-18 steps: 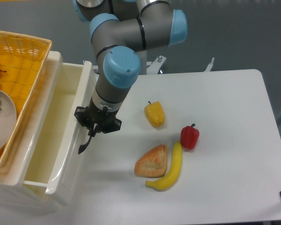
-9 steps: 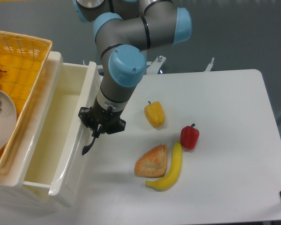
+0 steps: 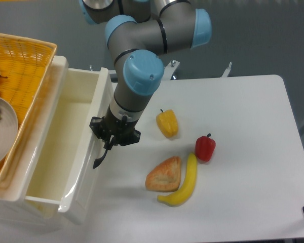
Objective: Slide open the top white drawer
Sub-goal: 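Keep pulling the drawer out to its full extension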
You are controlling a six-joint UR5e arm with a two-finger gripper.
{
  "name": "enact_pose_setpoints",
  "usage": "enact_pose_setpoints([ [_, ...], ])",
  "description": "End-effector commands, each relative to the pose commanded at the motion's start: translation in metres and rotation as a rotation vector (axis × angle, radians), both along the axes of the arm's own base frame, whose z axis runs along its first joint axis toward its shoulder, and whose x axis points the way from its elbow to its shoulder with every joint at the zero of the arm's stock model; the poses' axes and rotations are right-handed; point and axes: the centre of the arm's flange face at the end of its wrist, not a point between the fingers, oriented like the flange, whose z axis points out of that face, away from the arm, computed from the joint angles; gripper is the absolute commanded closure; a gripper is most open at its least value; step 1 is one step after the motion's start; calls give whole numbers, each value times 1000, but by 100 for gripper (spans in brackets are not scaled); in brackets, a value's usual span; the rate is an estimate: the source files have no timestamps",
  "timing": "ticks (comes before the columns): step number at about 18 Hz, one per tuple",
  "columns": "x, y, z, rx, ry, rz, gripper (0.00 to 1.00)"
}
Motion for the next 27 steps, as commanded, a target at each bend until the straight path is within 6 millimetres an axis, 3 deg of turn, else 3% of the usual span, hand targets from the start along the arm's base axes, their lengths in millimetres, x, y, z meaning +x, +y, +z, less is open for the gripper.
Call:
enact_pose_setpoints([
  [27,-49,-27,-5,26,-22,60,83],
])
